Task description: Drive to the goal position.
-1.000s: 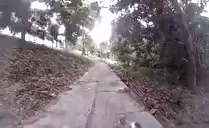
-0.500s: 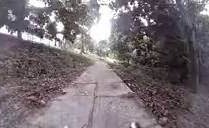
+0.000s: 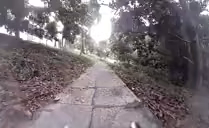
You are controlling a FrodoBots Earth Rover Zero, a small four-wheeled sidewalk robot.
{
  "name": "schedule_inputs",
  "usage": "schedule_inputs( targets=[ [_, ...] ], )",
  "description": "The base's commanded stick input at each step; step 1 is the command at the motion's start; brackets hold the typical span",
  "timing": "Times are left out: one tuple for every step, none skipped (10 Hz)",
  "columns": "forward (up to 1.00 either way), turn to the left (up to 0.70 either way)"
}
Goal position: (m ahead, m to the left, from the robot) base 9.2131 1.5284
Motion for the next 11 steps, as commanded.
schedule_inputs(
  targets=[
    [0.70, 0.00],
    [0.70, 0.00],
    [0.70, 0.00],
    [0.70, 0.00],
    [0.70, 0.00],
    [0.70, 0.00],
    [0.70, 0.00],
    [0.70, 0.00],
    [0.70, 0.00],
    [0.70, 0.00],
    [0.70, 0.00]
  ],
)
